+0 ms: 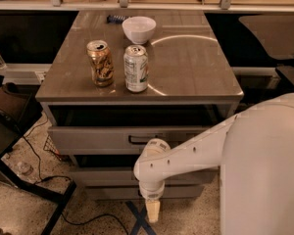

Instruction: Open middle drawer

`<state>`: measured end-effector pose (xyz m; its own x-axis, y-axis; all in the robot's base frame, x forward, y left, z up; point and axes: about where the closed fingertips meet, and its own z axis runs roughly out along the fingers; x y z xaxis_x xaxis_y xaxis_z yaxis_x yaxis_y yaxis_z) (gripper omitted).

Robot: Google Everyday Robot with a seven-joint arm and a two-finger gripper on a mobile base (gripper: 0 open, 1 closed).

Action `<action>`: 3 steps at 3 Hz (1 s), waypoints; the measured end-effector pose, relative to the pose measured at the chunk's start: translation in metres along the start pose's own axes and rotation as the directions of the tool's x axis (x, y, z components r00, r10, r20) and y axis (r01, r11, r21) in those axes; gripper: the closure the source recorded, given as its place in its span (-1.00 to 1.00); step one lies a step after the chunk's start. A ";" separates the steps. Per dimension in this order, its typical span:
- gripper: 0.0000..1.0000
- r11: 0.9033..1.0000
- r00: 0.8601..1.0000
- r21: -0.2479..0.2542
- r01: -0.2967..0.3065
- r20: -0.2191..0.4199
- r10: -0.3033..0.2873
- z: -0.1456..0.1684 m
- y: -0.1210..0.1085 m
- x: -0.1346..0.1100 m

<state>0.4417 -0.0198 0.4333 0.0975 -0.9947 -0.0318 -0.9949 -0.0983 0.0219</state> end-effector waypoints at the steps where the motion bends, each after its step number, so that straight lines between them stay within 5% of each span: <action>1: -0.22 1.000 1.000 -0.015 0.002 -0.001 -0.002 0.005 -0.001 -0.001; 2: 0.26 1.000 1.000 -0.017 0.002 -0.002 -0.002 0.006 0.000 -0.001; 3: 0.27 1.000 1.000 -0.019 0.002 -0.003 -0.002 0.007 0.001 0.000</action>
Offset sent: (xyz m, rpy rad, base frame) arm 0.0004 0.0015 -0.0048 -0.0024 0.0133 0.0027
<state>0.4405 -0.0192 0.4263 0.1000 -0.9946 -0.0293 -0.9940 -0.1012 0.0409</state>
